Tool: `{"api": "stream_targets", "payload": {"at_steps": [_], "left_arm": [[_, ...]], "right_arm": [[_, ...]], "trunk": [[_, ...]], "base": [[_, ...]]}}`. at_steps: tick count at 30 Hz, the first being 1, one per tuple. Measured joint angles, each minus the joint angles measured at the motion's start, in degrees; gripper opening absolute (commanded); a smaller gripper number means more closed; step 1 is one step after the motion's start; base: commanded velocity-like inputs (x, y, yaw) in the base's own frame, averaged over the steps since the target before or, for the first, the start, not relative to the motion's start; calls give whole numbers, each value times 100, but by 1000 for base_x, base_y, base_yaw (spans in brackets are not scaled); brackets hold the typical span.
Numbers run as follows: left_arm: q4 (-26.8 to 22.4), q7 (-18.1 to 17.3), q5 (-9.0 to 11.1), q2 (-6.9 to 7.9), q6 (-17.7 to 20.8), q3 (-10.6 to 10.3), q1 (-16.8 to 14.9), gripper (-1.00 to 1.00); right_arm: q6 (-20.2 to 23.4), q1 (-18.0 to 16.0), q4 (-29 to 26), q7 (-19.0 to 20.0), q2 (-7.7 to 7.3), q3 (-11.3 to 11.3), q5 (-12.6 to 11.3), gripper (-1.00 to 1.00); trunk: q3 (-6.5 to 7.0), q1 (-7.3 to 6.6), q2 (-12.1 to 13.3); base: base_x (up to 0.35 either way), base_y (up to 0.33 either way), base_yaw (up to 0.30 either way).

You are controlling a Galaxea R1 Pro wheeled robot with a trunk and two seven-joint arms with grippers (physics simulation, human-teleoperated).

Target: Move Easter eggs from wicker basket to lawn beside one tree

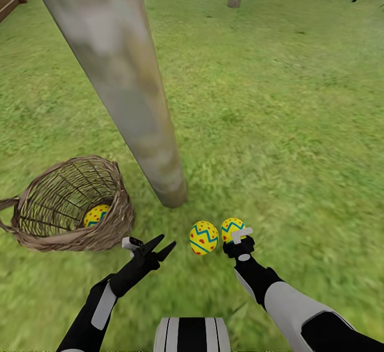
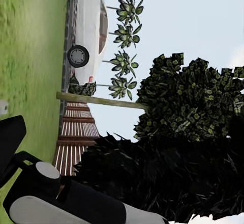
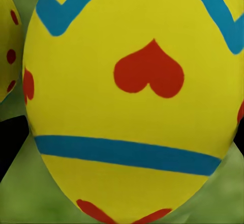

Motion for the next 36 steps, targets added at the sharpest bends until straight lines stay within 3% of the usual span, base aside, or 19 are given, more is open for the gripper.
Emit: {"api": "stream_targets", "payload": {"at_steps": [17,27,36], "left_arm": [[0,-4,10,1,-18,10,0,100],[-1,-4,9,-1,-18,5,1,100],[2,-4,10,-1,-16,12,0,100]], "right_arm": [[6,0,-4,8,-20,0,-12,-100],[9,-2,-175,-83,-15,-20,72,-100],[8,-2,-159,-61,-7,-25,60,-100]], "trunk": [[-45,5,-3],[-266,27,-18],[-266,25,-18]], "base": [[47,-3,0],[0,0,0],[26,0,0]]}}
